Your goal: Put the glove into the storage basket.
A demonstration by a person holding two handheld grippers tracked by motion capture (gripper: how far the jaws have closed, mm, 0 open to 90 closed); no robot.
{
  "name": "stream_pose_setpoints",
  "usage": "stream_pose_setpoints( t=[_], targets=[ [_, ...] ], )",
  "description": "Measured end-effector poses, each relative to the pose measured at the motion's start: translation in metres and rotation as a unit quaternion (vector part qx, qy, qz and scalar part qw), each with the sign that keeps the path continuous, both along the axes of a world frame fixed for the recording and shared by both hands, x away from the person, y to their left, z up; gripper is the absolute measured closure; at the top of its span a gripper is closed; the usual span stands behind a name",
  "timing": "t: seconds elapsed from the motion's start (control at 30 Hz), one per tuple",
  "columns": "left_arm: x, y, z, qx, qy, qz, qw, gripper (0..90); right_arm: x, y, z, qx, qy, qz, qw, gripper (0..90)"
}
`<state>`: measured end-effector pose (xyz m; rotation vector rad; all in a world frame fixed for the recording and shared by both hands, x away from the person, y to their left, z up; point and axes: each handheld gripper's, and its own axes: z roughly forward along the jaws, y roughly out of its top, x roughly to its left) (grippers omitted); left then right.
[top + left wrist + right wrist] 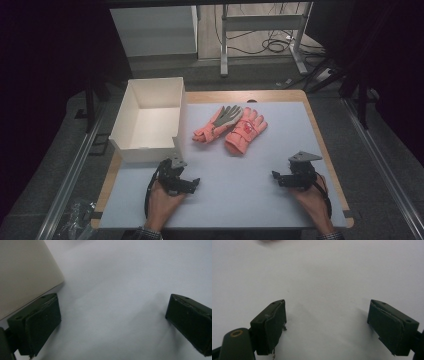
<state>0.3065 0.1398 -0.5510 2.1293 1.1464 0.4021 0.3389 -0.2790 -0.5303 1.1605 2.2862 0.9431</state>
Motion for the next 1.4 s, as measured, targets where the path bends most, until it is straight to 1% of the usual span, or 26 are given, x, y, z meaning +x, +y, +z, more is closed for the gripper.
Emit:
stream_pose_setpoints(
  t=[0.1,0.13,0.17,0.27,0.37,0.47,0.5,0.63,0.7,0.83,1.0,1.2,1.23,1.3,1.33,1.37,1.4],
  targets=[
    [0.000,0.000,0.000,0.000,0.000,0.000,1.0000,0.0,0.000,0.000,0.000,0.001,0.001,-0.002,1.0000,16.8],
    [0.000,0.000,0.000,0.000,0.000,0.000,1.0000,0.0,0.000,0.001,0.001,0.000,0.002,-0.003,1.0000,18.8],
    [0.000,0.000,0.000,0.001,0.000,0.000,1.0000,0.0,0.000,0.001,0.001,0.000,0.002,-0.003,1.0000,18.8],
    [0.000,0.000,0.000,0.002,0.001,0.000,1.0000,0.0,0.001,0.002,0.002,0.007,0.003,0.001,1.0000,21.5],
    [0.000,0.000,0.000,0.002,0.001,0.000,1.0000,0.0,0.001,0.006,0.004,0.015,0.008,0.008,0.9998,25.5],
    [0.000,0.000,0.000,0.002,0.001,0.000,1.0000,0.0,0.002,0.010,0.007,0.020,0.009,0.018,0.9996,27.7],
    [0.000,0.000,0.000,0.002,0.001,0.000,1.0000,0.0,0.003,0.014,0.008,0.024,0.011,0.025,0.9993,28.4],
    [0.000,0.000,0.000,0.002,0.000,-0.001,1.0000,0.0,0.005,0.020,0.010,0.030,0.013,0.033,0.9989,28.5],
    [0.000,0.000,0.000,0.002,0.000,-0.001,1.0000,0.0,0.008,0.026,0.010,0.034,0.019,0.043,0.9983,28.5],
    [0.000,0.000,0.000,0.002,0.000,-0.001,1.0000,0.0,0.010,0.032,0.010,0.031,0.022,0.052,0.9979,28.4],
    [0.000,0.000,0.000,0.002,0.000,-0.001,1.0000,0.0,0.012,0.040,0.010,0.030,0.023,0.057,0.9977,28.4],
    [0.000,0.000,0.000,0.001,0.000,-0.001,1.0000,0.0,0.014,0.047,0.011,0.039,0.026,0.058,0.9972,28.4],
    [0.000,0.000,0.000,0.002,0.000,-0.001,1.0000,0.0,0.016,0.050,0.012,0.038,0.030,0.064,0.9968,28.5],
    [0.000,0.000,0.000,0.001,0.000,-0.001,1.0000,0.0,0.017,0.054,0.013,0.031,0.031,0.070,0.9966,32.0],
    [0.000,0.000,0.000,0.001,0.000,-0.001,1.0000,0.0,0.017,0.054,0.013,0.031,0.031,0.070,0.9966,32.0],
    [0.000,0.000,0.000,0.002,0.000,-0.001,1.0000,0.0,0.018,0.057,0.014,0.027,0.029,0.077,0.9962,35.7],
    [0.000,0.000,0.000,0.002,0.000,-0.001,1.0000,0.0,0.018,0.057,0.014,0.027,0.029,0.077,0.9962,35.7]
  ],
)
